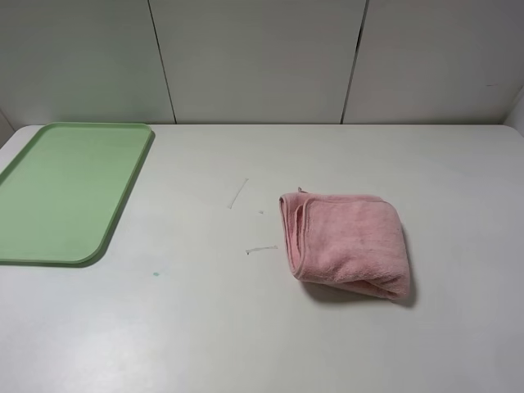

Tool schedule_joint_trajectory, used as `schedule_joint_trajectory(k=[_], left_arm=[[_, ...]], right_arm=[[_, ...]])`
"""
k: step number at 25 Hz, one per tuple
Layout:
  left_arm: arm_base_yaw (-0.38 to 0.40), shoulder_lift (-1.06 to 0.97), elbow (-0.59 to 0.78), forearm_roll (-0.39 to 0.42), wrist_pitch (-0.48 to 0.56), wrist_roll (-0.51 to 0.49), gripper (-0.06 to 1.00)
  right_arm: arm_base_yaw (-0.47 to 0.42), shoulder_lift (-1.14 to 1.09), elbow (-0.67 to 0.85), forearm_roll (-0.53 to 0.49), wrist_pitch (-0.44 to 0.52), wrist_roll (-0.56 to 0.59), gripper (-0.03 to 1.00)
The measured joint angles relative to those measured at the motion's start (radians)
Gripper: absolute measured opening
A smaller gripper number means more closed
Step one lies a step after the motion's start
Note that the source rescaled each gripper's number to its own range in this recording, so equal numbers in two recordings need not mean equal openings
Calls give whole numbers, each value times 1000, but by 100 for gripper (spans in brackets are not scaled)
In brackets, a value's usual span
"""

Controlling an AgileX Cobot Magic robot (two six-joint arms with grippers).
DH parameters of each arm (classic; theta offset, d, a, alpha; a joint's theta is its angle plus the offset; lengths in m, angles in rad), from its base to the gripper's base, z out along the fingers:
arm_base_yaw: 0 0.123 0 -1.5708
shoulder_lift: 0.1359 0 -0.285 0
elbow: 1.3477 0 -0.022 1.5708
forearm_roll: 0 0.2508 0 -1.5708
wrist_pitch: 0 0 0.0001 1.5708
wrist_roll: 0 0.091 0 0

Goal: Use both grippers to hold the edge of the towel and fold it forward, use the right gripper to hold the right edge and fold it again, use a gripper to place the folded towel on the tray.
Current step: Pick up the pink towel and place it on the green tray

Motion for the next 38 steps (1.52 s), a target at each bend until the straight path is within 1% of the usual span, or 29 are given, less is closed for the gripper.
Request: schedule_joint_trajectory(k=[13,38], left_arm=[[0,0,0,0,0,0,90],[0,0,0,0,0,0,90]], right_arm=[[0,-9,2,64,0,-66,100],[0,-9,2,64,0,-79,100]])
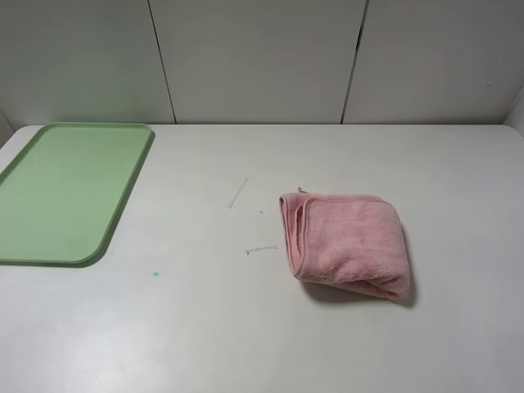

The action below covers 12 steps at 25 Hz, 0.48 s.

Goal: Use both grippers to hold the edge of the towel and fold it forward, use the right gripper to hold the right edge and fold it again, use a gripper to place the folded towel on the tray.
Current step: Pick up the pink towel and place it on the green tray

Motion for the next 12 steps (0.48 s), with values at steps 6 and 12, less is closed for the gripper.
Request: schedule_joint_trajectory(k=[6,12], left_arm=[[0,0,0,0,0,0,90],[0,0,0,0,0,0,90]], right_arm=[[0,0,0,0,0,0,100],[0,0,0,0,0,0,100]])
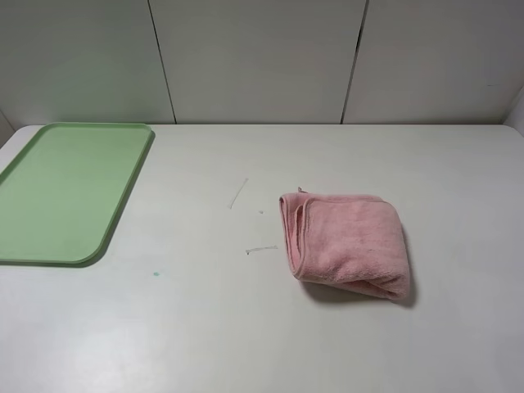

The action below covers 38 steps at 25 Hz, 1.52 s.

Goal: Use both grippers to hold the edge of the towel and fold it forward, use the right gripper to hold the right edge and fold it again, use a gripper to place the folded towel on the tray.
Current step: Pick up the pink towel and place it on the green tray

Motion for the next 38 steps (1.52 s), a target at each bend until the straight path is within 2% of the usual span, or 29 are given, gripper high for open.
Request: schedule_joint_trajectory(k=[22,26,32,36,38], left_arm=[[0,0,0,-1,0,0,90],[0,4,0,-24,0,0,90],[0,189,-60,-64,0,0,90],[0,409,-130,-133,-15,0,90],[0,446,-142,-146,-21,0,90]], right_arm=[[0,0,0,0,0,0,100],[0,0,0,0,0,0,100],[0,0,0,0,0,0,100],[0,0,0,0,0,0,100],[0,0,0,0,0,0,100]])
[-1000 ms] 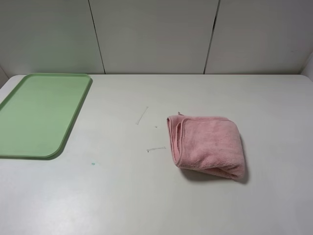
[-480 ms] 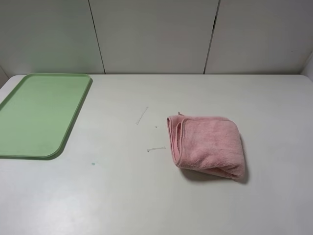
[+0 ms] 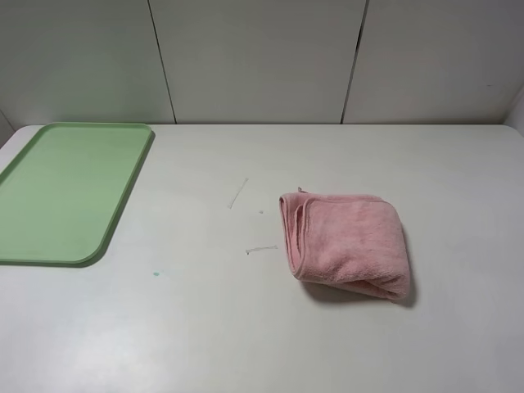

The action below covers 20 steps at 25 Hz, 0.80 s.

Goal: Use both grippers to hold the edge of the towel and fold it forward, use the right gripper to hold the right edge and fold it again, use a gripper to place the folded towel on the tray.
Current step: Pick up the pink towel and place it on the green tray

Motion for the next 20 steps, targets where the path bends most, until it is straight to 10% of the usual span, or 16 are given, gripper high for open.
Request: schedule_joint_trajectory(k=[11,20], left_arm=[[-16,402,-55,-196,-108,0,90],[-263,670,-59,-294,-377,0,90]], right_arm=[[0,0,0,0,0,0,100],[0,0,0,0,0,0,100]])
